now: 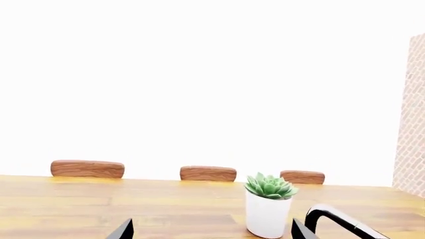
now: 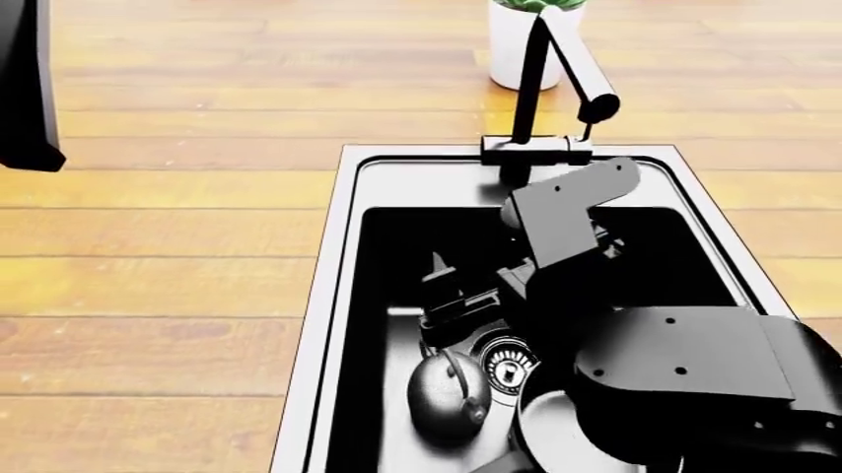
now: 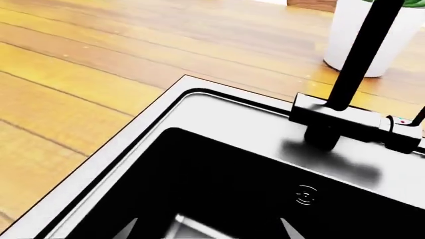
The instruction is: Pick the teapot and pot and place them in the sink. Then turn on the water.
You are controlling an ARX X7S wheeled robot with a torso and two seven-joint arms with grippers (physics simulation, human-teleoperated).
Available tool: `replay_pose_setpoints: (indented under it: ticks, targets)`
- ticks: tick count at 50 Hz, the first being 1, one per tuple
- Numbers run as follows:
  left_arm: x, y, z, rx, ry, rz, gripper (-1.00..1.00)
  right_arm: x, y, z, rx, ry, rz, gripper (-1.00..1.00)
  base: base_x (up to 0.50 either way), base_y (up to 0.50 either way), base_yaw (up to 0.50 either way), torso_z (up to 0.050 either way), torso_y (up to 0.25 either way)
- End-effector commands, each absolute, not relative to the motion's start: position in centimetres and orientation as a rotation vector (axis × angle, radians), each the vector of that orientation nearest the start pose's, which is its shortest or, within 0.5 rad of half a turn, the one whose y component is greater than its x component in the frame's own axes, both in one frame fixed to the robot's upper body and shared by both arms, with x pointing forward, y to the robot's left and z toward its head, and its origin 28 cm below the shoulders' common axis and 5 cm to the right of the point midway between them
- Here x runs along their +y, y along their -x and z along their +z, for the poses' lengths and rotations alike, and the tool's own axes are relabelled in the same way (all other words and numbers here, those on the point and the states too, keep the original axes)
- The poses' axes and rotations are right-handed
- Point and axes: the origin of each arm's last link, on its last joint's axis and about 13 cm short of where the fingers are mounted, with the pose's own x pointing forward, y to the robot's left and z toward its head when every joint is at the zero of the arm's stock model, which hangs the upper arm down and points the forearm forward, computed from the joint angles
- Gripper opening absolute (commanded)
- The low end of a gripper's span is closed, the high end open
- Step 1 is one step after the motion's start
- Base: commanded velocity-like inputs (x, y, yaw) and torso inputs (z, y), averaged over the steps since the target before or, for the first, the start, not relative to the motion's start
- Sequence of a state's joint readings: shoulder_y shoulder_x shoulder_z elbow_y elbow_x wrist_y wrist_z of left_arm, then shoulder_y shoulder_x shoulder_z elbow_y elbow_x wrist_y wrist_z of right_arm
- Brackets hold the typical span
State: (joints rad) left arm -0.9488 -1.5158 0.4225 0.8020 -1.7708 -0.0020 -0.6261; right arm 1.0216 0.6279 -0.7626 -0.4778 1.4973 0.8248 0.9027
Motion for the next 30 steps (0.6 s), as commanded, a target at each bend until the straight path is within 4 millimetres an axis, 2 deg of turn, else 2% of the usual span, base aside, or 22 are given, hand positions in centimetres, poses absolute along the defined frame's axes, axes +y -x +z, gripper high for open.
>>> replay_pose_setpoints:
  ticks: [1, 4, 19, 30]
  targets:
    - [28.6, -14.6, 33.9, -0.4, 0.142, -0.244, 1.0, -7.4, -22.2, 24.9, 0.137, 0.151, 0.341, 1.0, 0.0, 0.0, 0.0, -0.013, 0.25]
    - [28.6, -14.6, 33.9, -0.402, 0.141, -0.243, 1.0, -7.5, -22.1, 24.9, 0.139, 0.15, 0.34, 1.0, 0.0, 0.0, 0.0, -0.013, 0.25]
    - [28.7, -14.6, 34.0, -0.413, 0.143, -0.234, 1.0, -7.9, -21.6, 24.1, 0.159, 0.141, 0.334, 1.0, 0.0, 0.0, 0.0, 0.0, 0.003]
    - [28.7, -14.5, 34.1, -0.417, 0.143, -0.234, 1.0, -9.7, -19.7, 25.3, 0.105, 0.116, 0.261, 1.0, 0.0, 0.0, 0.0, 0.0, 0.0]
